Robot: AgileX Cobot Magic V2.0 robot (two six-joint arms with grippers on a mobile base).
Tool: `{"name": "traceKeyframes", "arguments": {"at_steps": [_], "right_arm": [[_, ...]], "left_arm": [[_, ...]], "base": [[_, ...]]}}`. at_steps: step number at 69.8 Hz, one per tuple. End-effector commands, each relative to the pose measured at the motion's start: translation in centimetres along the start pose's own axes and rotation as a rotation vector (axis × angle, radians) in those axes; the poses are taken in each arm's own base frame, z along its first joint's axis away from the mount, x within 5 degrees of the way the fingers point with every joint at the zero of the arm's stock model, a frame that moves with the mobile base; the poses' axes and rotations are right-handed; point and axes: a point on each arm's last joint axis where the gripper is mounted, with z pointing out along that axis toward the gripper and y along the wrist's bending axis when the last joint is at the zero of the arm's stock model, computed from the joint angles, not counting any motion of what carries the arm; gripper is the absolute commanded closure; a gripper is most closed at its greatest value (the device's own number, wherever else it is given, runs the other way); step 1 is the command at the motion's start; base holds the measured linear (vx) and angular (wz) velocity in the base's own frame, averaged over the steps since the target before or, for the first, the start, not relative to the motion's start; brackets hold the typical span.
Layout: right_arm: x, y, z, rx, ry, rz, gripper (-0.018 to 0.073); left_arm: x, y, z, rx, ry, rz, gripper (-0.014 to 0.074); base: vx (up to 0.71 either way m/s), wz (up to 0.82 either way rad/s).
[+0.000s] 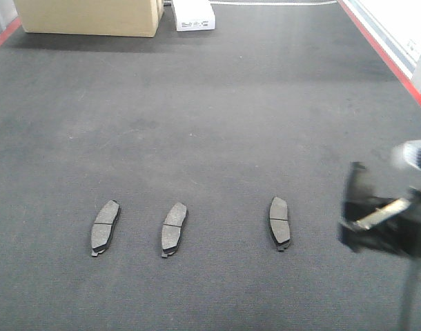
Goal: Move and align brake pads A on conveyor
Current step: 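Swing the right arm in and lower its pad beside the farthest pad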
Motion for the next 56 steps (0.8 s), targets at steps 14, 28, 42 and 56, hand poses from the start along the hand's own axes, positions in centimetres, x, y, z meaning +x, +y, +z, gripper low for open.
{"name": "traceKeyframes", "arguments": {"at_steps": [14,28,42,56], "right_arm": [[-4.4,1.0,6.7,-0.034,0.042,0.135,0.0524],[-4.4,4.5,11.0,-0.112,0.137,0.117,0.0517],[-4.1,6.9,15.2,-0.146,0.223,0.163,0.0505],[-4.2,7.6,18.6,-0.15,0.269,0.261,0.0499]], "left_arm": [[-1.3,-0.4,-0.1,0.037,-0.076,-0.003,0.0602],[-1.3,-0.4,-0.1,0.037,-0.076,-0.003,0.0602],[-1.3,-0.4,-0.1,0.037,-0.076,-0.003,0.0602],[-1.3,-0.4,-0.1,0.037,-0.076,-0.003,0.0602]], "base": [[0.0,0.0],[0.0,0.0],[0.0,0.0],[0.0,0.0]]}}
